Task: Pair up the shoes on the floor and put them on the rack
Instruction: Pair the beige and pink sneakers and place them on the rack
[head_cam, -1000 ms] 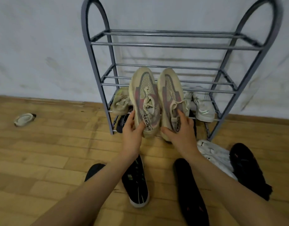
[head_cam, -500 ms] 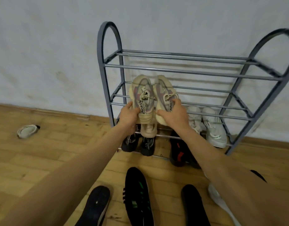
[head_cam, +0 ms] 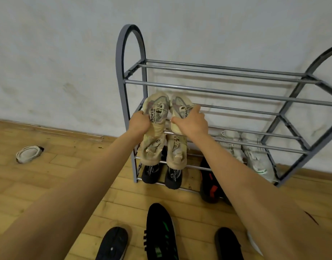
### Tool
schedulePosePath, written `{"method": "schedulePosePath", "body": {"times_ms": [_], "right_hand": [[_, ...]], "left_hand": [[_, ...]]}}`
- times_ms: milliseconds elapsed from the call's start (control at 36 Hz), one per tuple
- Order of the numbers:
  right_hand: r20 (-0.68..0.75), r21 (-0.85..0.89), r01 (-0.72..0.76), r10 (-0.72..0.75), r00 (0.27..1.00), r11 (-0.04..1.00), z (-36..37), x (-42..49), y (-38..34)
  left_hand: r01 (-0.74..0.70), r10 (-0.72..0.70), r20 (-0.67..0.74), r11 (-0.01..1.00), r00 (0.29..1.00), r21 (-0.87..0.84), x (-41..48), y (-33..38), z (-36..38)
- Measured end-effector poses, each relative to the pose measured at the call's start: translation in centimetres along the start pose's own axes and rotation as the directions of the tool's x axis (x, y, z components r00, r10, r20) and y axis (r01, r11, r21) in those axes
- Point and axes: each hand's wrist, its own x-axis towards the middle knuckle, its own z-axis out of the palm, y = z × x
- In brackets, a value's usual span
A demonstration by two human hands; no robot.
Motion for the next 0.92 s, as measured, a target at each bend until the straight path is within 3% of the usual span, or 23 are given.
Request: {"method": "schedulePosePath", "body": {"times_ms": [167, 389, 639, 778, 917], "right_hand": [[-0.012, 0.037, -0.036, 0.036, 0.999, 0.999, 1.1, 0.1, -1.2], [-0.106, 0.061, 0.031, -0.024, 0.994, 0.998, 2.1, -0.3, -1.0], [0.032, 0.017, 0.016, -0.017, 0.999, 1.000, 3.0, -1.0, -0.4], [0.078, 0.021, 0.043, -0.045, 0.996, 0.999, 2.5, -1.2, 0.1], [0.110, 0.024, 0.090, -0.092, 0.990, 0.996, 2.0, -1.6, 0.6]], "left_hand": [[0.043, -0.043, 0.014, 0.999, 0.999, -0.024, 0.6, -0.1, -0.4], [0.029, -0.029, 0.000, 0.997, 1.000, -0.071, 0.7, -0.4, -0.1], [0.054, -0.056, 0.031, 0.998, 0.998, 0.036, 1.9, 0.4, -0.2], [-0.015, 0.016, -0.008, 0.985, 1.000, 0.171, 1.0, 0.9, 0.1], [-0.164, 0.195, -0.051, 0.920, 0.979, 0.356, -1.2, 0.6, 0.7]]}}
